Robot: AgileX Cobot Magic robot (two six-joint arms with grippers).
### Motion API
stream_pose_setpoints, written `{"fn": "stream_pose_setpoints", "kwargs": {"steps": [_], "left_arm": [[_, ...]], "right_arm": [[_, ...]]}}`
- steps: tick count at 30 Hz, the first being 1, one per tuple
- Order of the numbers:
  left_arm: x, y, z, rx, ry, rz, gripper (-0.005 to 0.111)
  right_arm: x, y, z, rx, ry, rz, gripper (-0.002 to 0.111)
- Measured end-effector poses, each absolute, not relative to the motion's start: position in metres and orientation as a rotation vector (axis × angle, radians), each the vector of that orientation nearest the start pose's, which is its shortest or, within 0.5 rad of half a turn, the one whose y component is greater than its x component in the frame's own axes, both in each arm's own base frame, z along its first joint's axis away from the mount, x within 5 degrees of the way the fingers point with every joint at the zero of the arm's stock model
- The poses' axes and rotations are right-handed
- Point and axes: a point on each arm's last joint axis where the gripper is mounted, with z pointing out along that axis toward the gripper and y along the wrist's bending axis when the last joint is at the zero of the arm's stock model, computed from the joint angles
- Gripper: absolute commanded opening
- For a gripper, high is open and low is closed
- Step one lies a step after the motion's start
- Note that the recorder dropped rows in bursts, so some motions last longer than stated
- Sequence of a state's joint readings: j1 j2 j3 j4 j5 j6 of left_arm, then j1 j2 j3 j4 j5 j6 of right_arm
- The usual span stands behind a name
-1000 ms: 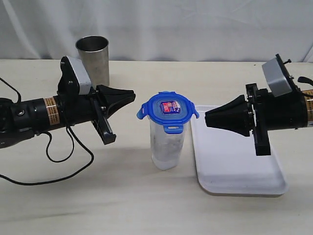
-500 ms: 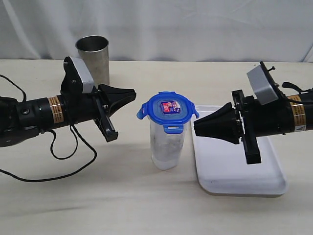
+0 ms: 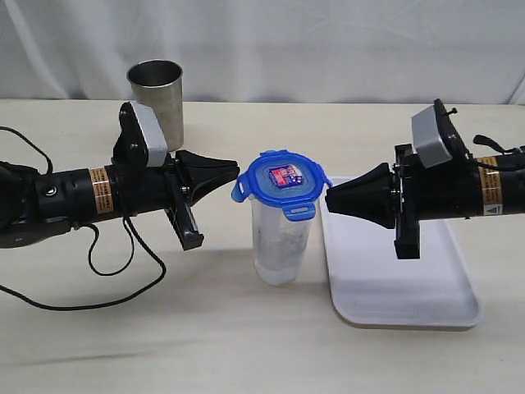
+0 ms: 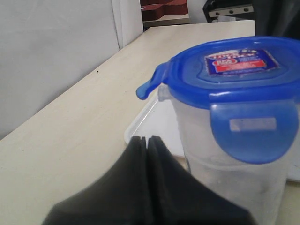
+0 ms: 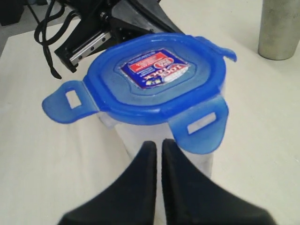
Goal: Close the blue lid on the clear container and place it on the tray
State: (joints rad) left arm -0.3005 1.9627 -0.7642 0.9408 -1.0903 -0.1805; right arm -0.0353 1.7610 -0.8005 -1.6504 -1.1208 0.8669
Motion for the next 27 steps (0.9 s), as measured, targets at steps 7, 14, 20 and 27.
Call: {"fn": "stream_pose_setpoints", "kwargs": {"steps": [7, 14, 20, 27], "left_arm": [[0.301, -0.162, 0.138, 1.100, 1.430, -0.669, 0.000], [0.301, -0.162, 0.138, 1.100, 1.430, -0.669, 0.000], [0.304, -0.153, 0.136, 1.114, 1.433, -0.657, 0.000], [0.316, -0.114, 0.139, 1.010, 1.500, -0.589, 0.000]], "right_arm": [[0.294, 0.071, 0.178, -1.152, 1.723, 0.878, 0.005], [0.294, 0.071, 0.178, -1.146, 1.730, 0.881, 0.005], [0.290, 0.069, 0.176, -1.210, 1.757, 0.869, 0.005], [0.285, 0.046, 0.215, -1.078, 1.785, 0.775, 0.005]]}}
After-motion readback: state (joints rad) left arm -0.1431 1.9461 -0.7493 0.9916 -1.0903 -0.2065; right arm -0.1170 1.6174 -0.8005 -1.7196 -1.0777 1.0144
